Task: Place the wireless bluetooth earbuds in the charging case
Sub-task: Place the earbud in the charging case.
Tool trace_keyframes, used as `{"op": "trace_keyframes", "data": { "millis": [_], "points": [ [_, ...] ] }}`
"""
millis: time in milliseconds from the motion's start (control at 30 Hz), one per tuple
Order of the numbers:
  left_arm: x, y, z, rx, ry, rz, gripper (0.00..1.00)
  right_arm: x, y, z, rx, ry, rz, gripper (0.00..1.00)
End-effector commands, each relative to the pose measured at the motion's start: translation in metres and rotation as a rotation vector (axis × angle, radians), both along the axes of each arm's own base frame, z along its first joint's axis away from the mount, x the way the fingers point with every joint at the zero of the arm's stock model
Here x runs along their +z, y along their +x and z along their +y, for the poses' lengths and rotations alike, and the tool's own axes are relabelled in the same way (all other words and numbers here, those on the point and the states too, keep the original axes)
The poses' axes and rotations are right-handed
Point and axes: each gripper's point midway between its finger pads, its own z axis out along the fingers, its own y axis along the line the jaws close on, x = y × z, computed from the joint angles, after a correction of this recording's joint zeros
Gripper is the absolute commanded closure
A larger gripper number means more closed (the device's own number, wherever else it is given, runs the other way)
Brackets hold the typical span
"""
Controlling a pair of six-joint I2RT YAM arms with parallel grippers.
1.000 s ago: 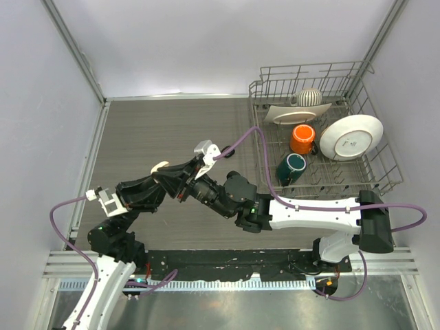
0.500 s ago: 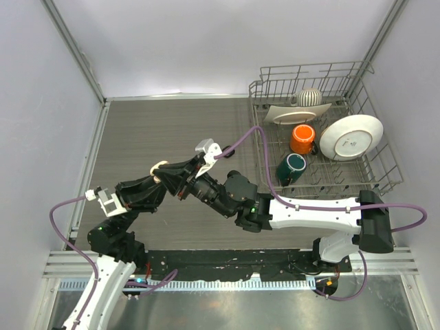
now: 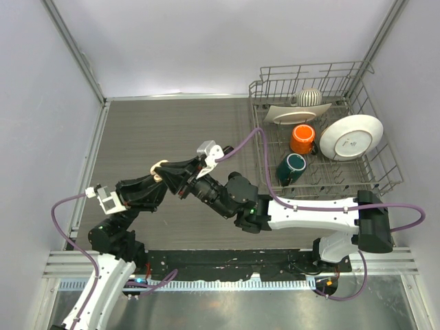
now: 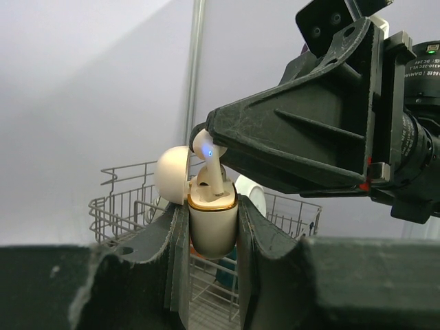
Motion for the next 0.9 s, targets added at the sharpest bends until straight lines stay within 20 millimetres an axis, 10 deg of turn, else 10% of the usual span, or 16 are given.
{"op": "trace_keyframes", "data": {
  "millis": [0,867],
  "points": [
    [0.035,-0.033,0.006,-0.04,-0.06,-0.166,0.99,-0.022,0.016,-0.004,-0.081,-0.054,-0.015,0.99],
    [0.021,-0.024,-0.002,-0.063,-0.024,-0.134,0.99,-0.01,0.014,0.005,-0.056,0.023,-0.001,0.99]
  ]
}}
